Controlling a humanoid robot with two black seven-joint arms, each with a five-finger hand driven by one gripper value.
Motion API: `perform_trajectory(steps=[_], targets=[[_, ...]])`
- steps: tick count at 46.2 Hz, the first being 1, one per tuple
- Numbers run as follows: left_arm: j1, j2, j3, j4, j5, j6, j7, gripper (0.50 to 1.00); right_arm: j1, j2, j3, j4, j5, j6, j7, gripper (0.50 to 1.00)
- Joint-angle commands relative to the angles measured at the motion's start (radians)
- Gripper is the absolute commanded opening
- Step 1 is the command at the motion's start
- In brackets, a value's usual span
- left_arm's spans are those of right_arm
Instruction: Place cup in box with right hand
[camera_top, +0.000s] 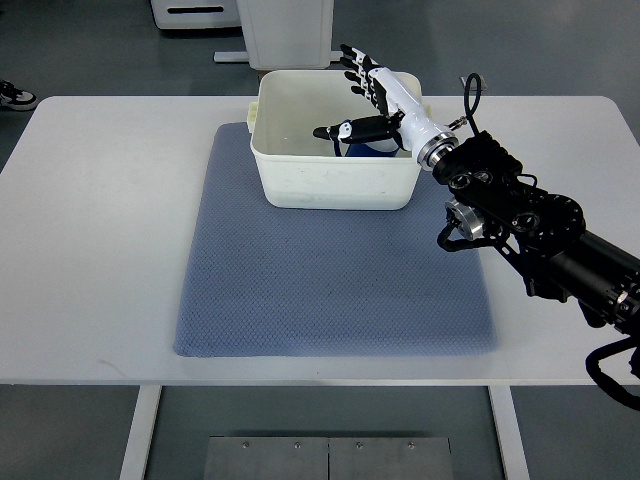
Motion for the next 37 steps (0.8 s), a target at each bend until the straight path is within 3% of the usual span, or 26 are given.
perform_trajectory(steps=[1,9,18,27,37], targets=[[0.000,0.000,0.000,0.000,0.000,0.000,0.000,1.000,0.013,-0.006,0.003,0.015,0.000,0.004,-0.001,1.000],[0.000,0.000,0.000,0.000,0.000,0.000,0.000,1.000,0.017,-0.060,0.011,0.048,0.001,0.004,-0.004,1.000],[0.000,0.000,0.000,0.000,0.000,0.000,0.000,1.000,-0.006,-0.198,0.015,0.192,0.038,0.004,-0.009,1.000],[0.000,0.000,0.000,0.000,0.000,0.000,0.000,1.000,-0.079,-0.335,0.035,0.315,0.066,0.004,-0.009,1.000],[0.000,0.000,0.000,0.000,0.000,0.000,0.000,1.000,-0.216,-0.405,0.175,0.381,0.071,0.012,-0.020,1.000]])
